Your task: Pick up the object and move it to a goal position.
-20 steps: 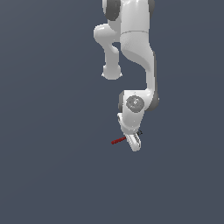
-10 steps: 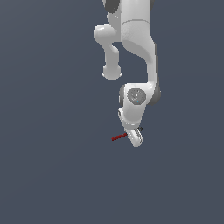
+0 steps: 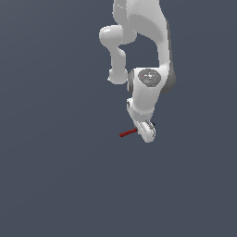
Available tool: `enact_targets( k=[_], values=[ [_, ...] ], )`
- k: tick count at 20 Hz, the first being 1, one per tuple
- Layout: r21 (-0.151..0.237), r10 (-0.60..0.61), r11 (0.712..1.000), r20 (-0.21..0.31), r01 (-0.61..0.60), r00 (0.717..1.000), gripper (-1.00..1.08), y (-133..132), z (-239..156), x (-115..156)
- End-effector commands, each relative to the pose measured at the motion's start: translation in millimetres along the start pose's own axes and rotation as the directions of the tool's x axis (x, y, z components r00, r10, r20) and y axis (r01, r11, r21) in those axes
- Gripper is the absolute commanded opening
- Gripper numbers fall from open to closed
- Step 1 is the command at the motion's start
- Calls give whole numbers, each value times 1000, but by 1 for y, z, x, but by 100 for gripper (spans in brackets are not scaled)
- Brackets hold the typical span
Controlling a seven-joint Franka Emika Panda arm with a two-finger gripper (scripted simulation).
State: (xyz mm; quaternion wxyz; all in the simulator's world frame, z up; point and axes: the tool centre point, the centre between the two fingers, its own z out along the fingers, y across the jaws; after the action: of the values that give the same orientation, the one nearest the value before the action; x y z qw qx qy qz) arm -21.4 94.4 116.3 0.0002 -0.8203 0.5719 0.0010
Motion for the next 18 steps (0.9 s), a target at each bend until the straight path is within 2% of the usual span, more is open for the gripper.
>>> enact_targets(
  k=[1, 18],
  values=[
    [1, 0, 1000, 0, 0, 1000, -100, 7, -24, -4],
    [1, -1, 1000, -3, 1, 1000, -100, 49, -192, -33]
  ],
)
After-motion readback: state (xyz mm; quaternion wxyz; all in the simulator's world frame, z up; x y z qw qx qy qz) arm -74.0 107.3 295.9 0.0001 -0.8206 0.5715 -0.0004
